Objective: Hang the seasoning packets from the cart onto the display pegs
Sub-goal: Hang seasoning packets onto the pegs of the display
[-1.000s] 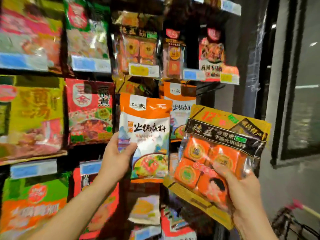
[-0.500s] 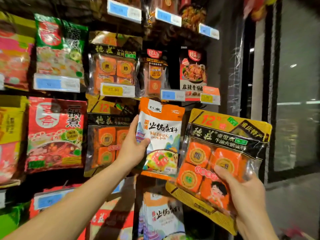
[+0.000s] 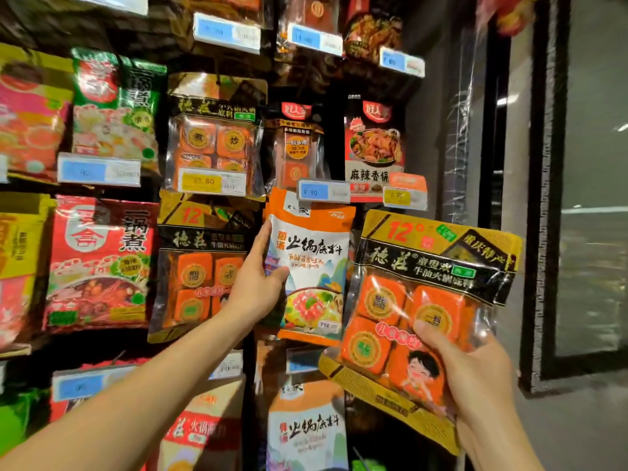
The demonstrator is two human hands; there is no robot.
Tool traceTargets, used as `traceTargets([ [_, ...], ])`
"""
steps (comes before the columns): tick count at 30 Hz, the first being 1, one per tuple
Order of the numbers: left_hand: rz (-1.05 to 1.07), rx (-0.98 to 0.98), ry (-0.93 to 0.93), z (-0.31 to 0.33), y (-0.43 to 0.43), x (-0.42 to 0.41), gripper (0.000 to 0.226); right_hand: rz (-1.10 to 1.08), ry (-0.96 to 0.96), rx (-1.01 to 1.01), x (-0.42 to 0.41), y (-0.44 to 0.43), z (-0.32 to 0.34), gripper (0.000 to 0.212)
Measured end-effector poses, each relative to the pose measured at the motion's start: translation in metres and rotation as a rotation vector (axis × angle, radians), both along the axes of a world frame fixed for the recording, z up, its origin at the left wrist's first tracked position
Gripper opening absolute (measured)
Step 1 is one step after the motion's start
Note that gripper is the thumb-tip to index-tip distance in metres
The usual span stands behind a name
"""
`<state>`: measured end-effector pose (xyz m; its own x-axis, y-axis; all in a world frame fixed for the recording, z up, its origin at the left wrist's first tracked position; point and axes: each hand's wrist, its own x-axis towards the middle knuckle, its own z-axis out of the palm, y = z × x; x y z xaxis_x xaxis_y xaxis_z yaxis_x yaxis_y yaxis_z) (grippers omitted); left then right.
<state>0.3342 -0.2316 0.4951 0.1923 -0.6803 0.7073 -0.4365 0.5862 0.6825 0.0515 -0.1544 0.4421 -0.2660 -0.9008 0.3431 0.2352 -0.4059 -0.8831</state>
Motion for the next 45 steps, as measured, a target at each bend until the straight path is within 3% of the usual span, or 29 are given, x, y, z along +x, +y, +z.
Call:
traceTargets([
  [9,0.008,0.073,0.098,0.010,0.004,-0.008,0.087,0.016,0.005,-0.048,-0.008,-0.004,0.003,0.047],
  [17,-0.046,0.072,-0.021,0.033,0.013,-0.011,0.089,0.022,0.006,-0.050,-0.009,-0.005,0.002,0.045],
  [25,0.089,0.071,-0.112,0.051,0.014,-0.006,0.092,0.016,0.015,-0.069,-0.010,-0.010,0.003,0.047],
  [28,0.133,0.108,-0.017,0.050,0.011,0.003,0.074,0.011,0.013,-0.077,-0.012,-0.014,0.003,0.046],
  [31,0.142,0.147,0.014,0.044,0.007,0.008,0.032,0.006,0.008,-0.086,-0.011,-0.017,0.004,0.044],
  [32,0.131,0.141,0.021,0.043,0.008,0.007,0.027,0.008,0.006,-0.087,-0.010,-0.019,0.004,0.044],
  [35,0.134,0.120,0.011,0.041,0.010,0.004,0.040,0.014,0.002,-0.081,-0.006,-0.023,0.005,0.044],
  [38,0.183,0.098,-0.090,0.046,0.008,0.004,0.015,0.012,0.016,-0.091,-0.002,-0.026,0.006,0.044],
  [42,0.099,-0.032,-0.288,0.047,0.011,0.004,0.064,0.011,0.025,-0.102,0.001,-0.030,0.006,0.042],
  [45,0.159,-0.085,-0.341,0.054,0.005,0.003,0.071,0.016,0.022,-0.106,0.002,-0.031,0.006,0.041],
])
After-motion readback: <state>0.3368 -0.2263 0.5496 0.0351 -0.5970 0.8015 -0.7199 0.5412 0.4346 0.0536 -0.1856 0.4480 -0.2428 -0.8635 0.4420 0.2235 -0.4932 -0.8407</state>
